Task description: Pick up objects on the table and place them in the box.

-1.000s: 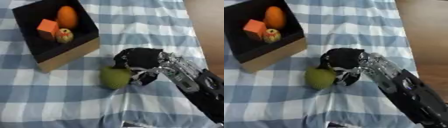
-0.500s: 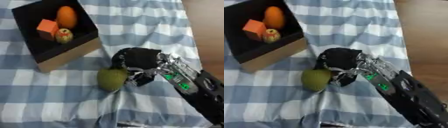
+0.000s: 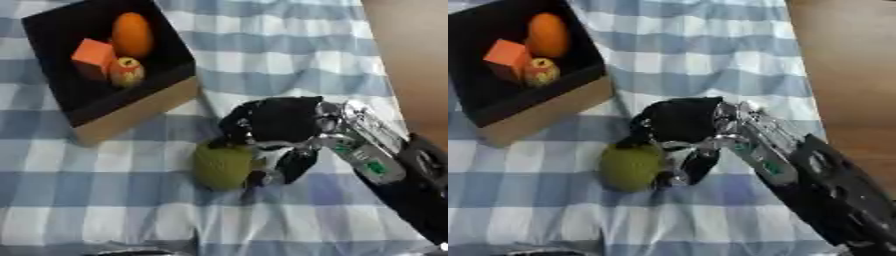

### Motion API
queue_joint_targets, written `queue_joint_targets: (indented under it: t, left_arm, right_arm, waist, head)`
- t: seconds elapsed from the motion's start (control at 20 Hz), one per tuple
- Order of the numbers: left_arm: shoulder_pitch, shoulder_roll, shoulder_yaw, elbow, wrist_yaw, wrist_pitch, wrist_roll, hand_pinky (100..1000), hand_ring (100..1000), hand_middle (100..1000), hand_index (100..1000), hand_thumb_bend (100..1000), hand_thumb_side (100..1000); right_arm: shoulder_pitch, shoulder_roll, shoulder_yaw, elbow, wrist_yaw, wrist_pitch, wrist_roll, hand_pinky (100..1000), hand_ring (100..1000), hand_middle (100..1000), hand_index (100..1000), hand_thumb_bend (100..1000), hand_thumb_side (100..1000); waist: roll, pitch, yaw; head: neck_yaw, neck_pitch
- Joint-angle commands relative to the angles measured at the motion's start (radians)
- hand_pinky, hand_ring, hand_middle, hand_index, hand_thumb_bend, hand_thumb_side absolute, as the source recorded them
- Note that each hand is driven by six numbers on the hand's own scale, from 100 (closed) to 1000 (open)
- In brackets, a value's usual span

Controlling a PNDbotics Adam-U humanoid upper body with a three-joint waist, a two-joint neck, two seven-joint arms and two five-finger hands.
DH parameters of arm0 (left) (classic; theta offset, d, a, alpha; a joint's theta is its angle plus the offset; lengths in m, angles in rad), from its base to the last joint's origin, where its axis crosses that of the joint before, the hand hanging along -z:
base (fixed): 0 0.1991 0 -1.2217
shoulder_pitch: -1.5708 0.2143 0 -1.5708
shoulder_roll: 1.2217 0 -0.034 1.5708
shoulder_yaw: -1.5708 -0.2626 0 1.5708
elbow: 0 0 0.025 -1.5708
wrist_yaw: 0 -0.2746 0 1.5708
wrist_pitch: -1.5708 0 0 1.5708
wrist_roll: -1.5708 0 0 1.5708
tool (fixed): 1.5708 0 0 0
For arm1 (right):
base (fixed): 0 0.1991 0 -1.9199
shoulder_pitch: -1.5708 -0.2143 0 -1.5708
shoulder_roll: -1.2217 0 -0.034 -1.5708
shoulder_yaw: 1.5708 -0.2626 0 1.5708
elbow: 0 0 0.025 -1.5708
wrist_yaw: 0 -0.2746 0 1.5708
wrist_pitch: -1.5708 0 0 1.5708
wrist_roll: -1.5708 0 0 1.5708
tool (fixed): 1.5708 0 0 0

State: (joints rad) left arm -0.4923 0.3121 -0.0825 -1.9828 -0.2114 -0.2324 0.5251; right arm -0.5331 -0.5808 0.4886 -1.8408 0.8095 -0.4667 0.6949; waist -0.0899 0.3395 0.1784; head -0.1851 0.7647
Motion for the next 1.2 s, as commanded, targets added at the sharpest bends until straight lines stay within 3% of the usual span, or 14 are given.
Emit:
queue_joint_targets:
  t: [0.05, 0.4, 0.65, 0.95, 1.2]
  left_arm:
    - [-0.005, 0.022, -0.001, -0.017, -0.001, 0.0, -0.004, 749, 884, 742, 796, 559, 623]
    - [-0.006, 0.022, -0.001, -0.017, -0.002, 0.0, -0.003, 749, 885, 743, 796, 558, 624]
    - [-0.003, 0.022, -0.002, -0.017, -0.002, 0.002, -0.004, 749, 886, 745, 796, 557, 625]
    - [-0.005, 0.019, -0.001, -0.017, -0.002, 0.004, -0.003, 749, 886, 745, 796, 554, 626]
    - [-0.006, 0.017, -0.002, -0.017, -0.001, 0.005, -0.004, 749, 887, 746, 796, 552, 628]
  right_arm:
    - [-0.034, -0.051, 0.011, 0.004, -0.057, -0.032, 0.09, 910, 889, 717, 1000, 302, 318]
    - [-0.058, -0.052, -0.009, -0.027, -0.168, 0.044, 0.194, 898, 830, 693, 1000, 200, 275]
    - [-0.069, -0.053, -0.014, -0.049, -0.223, 0.098, 0.212, 886, 817, 671, 999, 151, 267]
    - [-0.066, -0.036, -0.018, -0.048, -0.21, 0.165, 0.212, 848, 782, 590, 908, 140, 209]
    - [-0.063, -0.013, -0.011, -0.043, -0.189, 0.173, 0.212, 841, 774, 571, 885, 144, 168]
  waist:
    - [-0.001, -0.037, -0.003]
    - [-0.002, -0.037, -0.004]
    - [-0.001, -0.036, -0.005]
    - [0.001, -0.035, -0.002]
    - [0.003, -0.033, 0.001]
  head:
    - [0.003, 0.005]
    - [0.006, 0.005]
    - [0.004, 0.005]
    - [0.003, 0.005]
    - [0.0, 0.005]
